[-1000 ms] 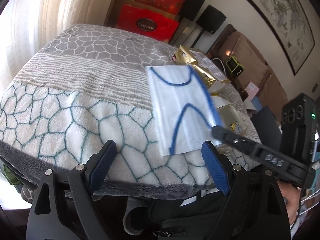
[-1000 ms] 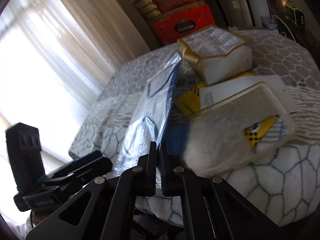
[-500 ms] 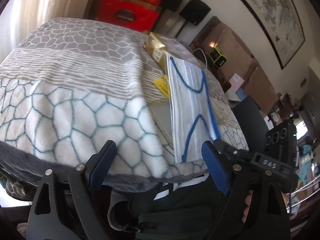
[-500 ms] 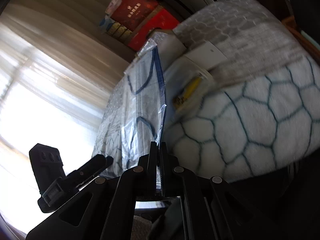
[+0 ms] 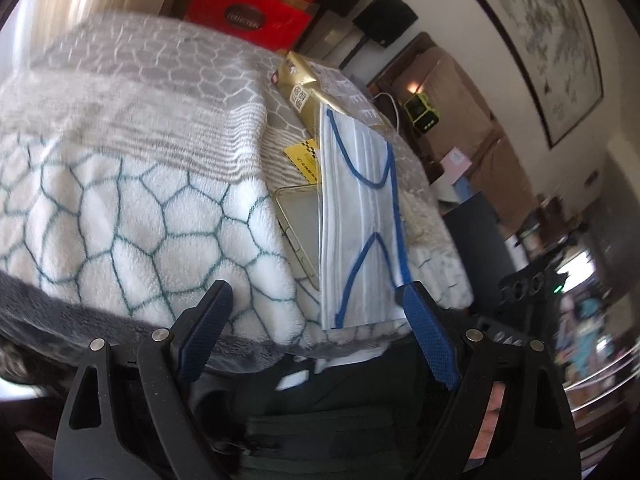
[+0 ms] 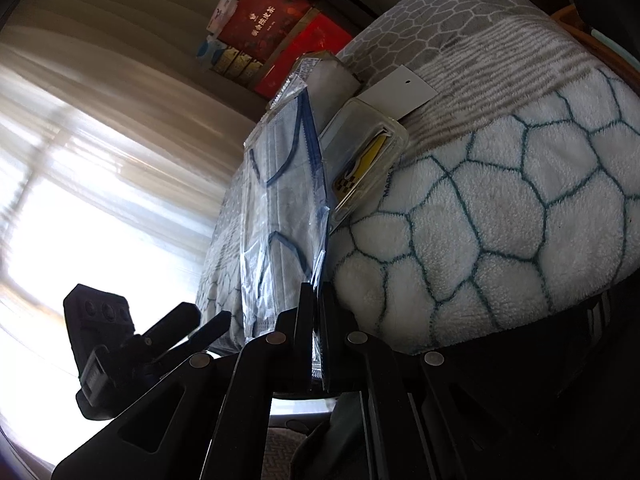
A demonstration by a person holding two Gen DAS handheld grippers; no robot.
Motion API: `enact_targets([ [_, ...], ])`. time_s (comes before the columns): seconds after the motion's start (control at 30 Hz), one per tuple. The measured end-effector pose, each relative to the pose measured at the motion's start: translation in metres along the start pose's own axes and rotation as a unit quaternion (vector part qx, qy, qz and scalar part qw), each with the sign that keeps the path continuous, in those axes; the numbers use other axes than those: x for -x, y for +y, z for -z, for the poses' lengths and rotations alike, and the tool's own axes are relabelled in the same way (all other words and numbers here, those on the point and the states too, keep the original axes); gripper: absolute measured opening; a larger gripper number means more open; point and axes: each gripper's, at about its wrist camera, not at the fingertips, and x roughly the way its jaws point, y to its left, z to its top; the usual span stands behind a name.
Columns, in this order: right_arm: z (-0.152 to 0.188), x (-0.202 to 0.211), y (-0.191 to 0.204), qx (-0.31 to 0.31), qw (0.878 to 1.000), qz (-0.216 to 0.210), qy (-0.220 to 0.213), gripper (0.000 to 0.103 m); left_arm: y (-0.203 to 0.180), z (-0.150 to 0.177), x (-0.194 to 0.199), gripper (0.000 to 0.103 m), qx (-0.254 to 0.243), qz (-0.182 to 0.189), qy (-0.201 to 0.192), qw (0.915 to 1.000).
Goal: Organize objects
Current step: 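Grasp the white blue-trimmed face mask with the left gripper while the right gripper holds the bag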
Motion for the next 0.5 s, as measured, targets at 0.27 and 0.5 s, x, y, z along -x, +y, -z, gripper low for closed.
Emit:
enact_targets([
  [0.27,-0.001,-0.005,0.0,0.0,1.0,-0.004,-0.001,0.0,-0.004,0.003,-0.004,0.085,0.008,0.026,0.017,0.9995],
  [0.5,-0.004,-0.01,-0.001,0.001,1.0,-0.004,-0.001,0.0,-0.016,0.01,-0.009,0.085,-0.006,0.049,0.033,0.9983],
])
